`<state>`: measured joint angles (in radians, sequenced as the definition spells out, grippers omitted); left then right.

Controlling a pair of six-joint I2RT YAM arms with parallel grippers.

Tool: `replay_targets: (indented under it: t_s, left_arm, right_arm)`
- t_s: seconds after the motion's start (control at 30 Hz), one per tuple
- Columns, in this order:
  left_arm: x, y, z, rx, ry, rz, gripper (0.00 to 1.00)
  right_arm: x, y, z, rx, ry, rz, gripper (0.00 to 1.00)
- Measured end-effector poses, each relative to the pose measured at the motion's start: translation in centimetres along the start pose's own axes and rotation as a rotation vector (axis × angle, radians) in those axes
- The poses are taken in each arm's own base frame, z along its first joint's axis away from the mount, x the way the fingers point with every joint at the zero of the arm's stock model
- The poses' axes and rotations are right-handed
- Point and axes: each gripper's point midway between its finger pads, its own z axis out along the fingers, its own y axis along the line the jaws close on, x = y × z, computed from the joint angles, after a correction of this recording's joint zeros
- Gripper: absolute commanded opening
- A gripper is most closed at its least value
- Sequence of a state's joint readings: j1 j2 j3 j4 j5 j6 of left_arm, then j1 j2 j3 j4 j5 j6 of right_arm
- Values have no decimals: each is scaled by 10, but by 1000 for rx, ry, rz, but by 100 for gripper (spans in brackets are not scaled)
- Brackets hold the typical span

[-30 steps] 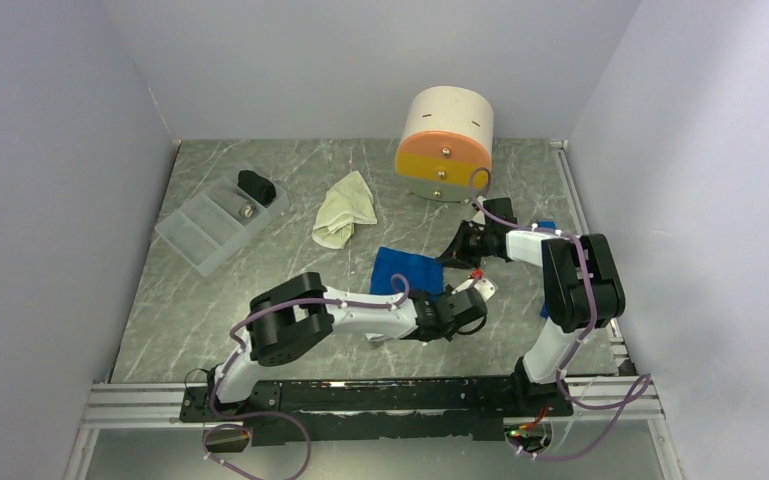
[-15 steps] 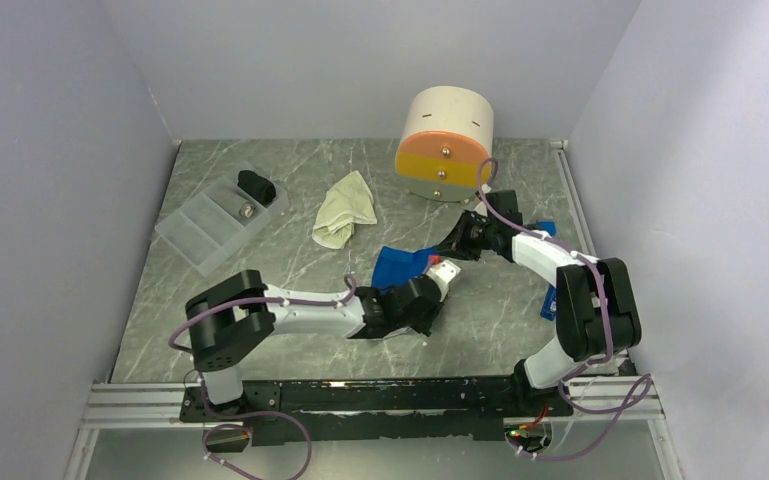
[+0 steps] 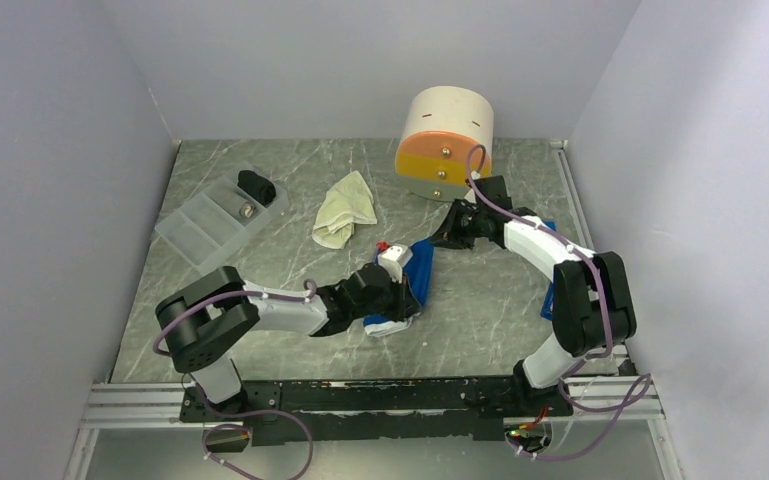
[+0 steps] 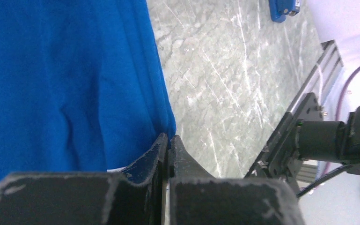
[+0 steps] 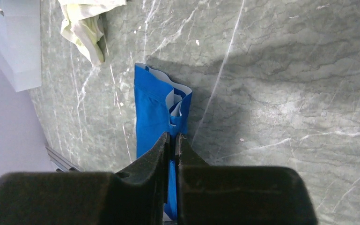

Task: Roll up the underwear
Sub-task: Fold the underwear at the center of the board.

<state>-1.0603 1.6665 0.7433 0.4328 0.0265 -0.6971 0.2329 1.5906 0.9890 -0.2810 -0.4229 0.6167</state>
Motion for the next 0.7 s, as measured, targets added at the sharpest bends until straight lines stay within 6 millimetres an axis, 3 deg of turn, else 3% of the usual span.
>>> replay_targets:
  t_s: [0.17, 0.33, 0.47, 0.7]
  left_arm:
    - [-4, -5, -4, 80, -31, -71, 5]
    - [-22, -16, -11, 167, -83, -140, 5]
    - [-33, -9, -23, 199, -121, -212, 5]
    - [-31, 8, -36, 230, -147, -333, 5]
  right_arm:
    - [3, 7, 4, 36, 16, -24, 0]
    - [3, 28, 14, 60, 20, -83, 0]
    - [2, 37, 21, 80, 24, -107, 0]
    - [4, 46, 37, 105, 56, -127, 0]
